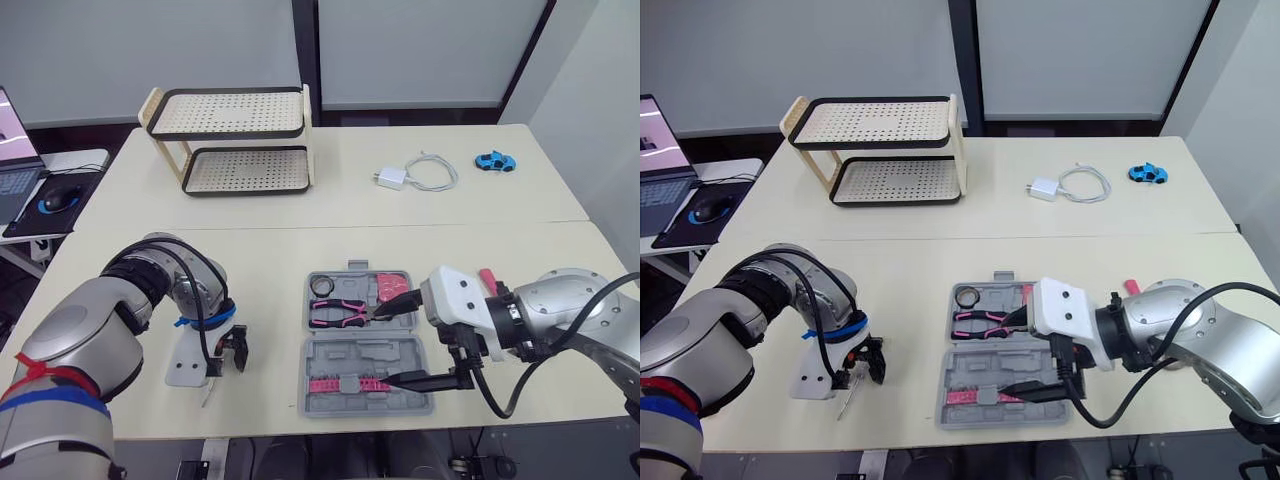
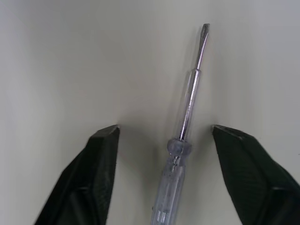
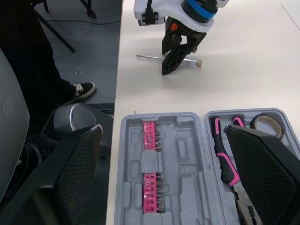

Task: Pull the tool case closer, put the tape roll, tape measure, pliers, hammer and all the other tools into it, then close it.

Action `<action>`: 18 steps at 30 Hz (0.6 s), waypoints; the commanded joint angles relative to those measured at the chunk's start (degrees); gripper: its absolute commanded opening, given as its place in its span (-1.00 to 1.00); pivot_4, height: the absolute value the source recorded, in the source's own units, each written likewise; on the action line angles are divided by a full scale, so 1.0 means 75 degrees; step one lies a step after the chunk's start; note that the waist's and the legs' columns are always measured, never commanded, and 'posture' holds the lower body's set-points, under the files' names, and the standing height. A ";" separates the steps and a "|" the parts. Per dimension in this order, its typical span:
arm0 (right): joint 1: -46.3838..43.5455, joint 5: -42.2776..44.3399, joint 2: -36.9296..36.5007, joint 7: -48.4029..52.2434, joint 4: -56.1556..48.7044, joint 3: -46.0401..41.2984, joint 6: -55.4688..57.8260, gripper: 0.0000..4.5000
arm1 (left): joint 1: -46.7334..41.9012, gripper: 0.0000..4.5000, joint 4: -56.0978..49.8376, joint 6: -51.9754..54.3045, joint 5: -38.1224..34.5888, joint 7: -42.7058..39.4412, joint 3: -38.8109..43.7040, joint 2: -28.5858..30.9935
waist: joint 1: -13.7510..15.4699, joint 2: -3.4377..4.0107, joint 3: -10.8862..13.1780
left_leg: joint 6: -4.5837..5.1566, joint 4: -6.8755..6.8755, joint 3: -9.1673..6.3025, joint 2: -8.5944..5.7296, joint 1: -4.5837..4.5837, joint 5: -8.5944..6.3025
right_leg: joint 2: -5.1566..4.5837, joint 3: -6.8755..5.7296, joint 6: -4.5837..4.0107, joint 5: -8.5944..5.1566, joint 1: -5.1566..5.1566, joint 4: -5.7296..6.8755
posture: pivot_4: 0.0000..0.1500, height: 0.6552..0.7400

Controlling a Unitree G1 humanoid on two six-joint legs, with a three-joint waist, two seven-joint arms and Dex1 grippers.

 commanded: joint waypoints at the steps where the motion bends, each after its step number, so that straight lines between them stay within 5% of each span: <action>1: -0.0022 0.0175 -0.0120 -0.0043 -0.0252 -0.0310 0.0009 1.00 | -0.0243 -0.10 0.0090 -0.0043 0.0736 0.0676 -0.0037 -0.0112 | 0.0014 -0.0001 0.0000 | 0.0000 0.0001 0.0002 -0.0001 0.0000 0.0000 | -0.0001 0.0001 0.0000 0.0000 0.0000 0.0000 | 1.00 1.00; 7: 0.0022 0.0339 -0.0163 -0.0137 -0.0310 -0.0414 0.0072 1.00 | -0.0420 -0.94 0.0158 -0.0043 0.1708 0.1645 -0.0127 -0.0209 | 0.0036 -0.0003 -0.0002 | 0.0001 0.0004 0.0004 -0.0004 -0.0001 0.0000 | -0.0003 0.0002 0.0005 0.0003 0.0002 0.0000 | 1.00 1.00; 12: 0.0042 0.0429 -0.0206 -0.0195 -0.0322 -0.0447 0.0094 1.00 | -0.0555 -0.95 0.0055 -0.0043 0.1447 0.2064 -0.0369 0.0032 | 0.0046 -0.0004 -0.0002 | 0.0001 0.0004 0.0005 -0.0003 -0.0001 0.0000 | -0.0004 0.0002 0.0006 0.0003 0.0001 0.0001 | 1.00 1.00; 18: 0.0138 0.0505 -0.0208 -0.0235 -0.0381 -0.0441 0.0110 1.00 | -0.0696 -0.95 0.0275 -0.0043 -0.0518 0.1622 -0.0615 0.0730 | 0.0047 -0.0004 -0.0002 | 0.0000 0.0005 0.0000 -0.0002 -0.0005 0.0001 | -0.0005 0.0000 0.0006 0.0003 -0.0002 0.0003 | 1.00 1.00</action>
